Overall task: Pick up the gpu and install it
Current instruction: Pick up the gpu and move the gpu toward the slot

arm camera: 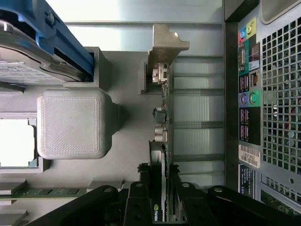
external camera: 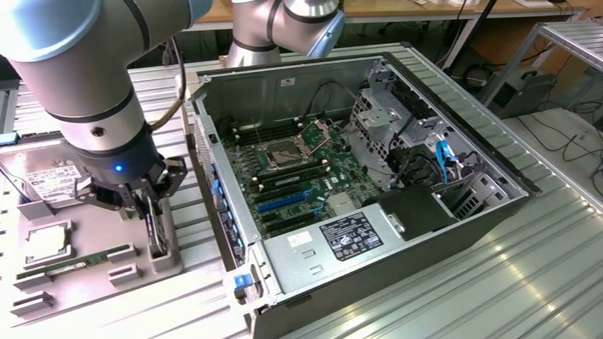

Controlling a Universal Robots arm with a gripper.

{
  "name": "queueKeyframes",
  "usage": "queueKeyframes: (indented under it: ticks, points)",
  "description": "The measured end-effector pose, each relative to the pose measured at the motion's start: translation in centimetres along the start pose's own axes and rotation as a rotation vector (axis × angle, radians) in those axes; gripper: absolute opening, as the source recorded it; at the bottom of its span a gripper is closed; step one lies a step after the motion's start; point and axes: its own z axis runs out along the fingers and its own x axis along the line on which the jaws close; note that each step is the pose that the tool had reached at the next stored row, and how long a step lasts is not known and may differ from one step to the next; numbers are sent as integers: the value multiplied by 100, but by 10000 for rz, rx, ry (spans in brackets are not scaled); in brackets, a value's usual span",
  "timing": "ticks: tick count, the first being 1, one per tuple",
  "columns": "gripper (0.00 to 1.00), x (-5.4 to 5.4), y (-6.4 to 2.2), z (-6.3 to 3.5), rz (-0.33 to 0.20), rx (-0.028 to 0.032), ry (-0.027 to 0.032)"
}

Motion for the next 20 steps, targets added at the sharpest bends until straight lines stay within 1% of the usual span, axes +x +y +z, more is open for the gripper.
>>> queueKeyframes:
  ticks: [5,9,11,12,20]
  points:
    - [26,-28,4,-73,-50,-32,47]
    - [26,-44,10,-183,-97,-46,69]
    - [26,-49,13,-259,-122,-51,75]
    - [26,-55,17,-337,-141,-56,79]
    - [26,-92,23,-720,-223,-86,112]
